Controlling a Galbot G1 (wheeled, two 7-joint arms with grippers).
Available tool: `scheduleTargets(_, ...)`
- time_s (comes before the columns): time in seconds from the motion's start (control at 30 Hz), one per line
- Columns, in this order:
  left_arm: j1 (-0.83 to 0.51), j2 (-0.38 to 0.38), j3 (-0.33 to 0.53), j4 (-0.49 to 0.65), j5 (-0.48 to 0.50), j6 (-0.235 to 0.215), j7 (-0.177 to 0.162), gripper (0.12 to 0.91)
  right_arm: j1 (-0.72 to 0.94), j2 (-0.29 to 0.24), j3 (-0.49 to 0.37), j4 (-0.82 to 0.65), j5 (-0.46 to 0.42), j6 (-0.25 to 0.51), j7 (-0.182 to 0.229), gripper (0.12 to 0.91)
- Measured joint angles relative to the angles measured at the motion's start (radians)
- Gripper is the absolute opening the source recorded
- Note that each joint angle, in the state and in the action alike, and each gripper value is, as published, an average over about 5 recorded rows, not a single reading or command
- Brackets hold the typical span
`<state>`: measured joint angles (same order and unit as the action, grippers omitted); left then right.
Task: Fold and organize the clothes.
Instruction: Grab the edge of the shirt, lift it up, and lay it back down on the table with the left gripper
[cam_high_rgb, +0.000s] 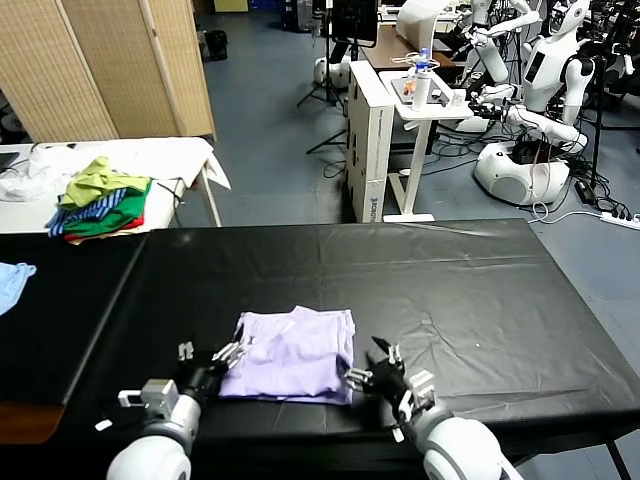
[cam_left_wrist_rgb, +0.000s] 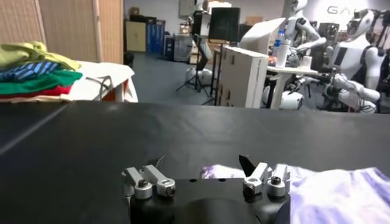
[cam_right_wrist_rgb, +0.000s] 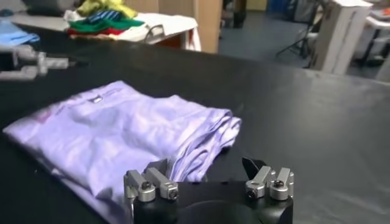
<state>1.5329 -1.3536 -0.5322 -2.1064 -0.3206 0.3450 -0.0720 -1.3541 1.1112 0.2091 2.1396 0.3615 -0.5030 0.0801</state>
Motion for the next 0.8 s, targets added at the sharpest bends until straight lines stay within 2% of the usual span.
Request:
scheduleTargets(0.3,0.013,-0.065,-0.030,0.048,-0.093,-0.033,0.071,0.907,-0.124,0.031,0.158,0.070,0.103,0.053,-0.005,0.907)
scheduleTargets(0.53,0.007,-0.082,-0.040,0.081,-0.188,-0.028,0.089,0.907,-0.180,0.021,0.258,0.088,0.150,0.063,-0.003,0.907)
scheduleTargets(0.8,-0.010,-0.092,-0.043,0.117,-0.271,-0.024,0.101,0.907,-0.204,0.028,0.289,0.093,0.147,0.066,-0.004,0.907)
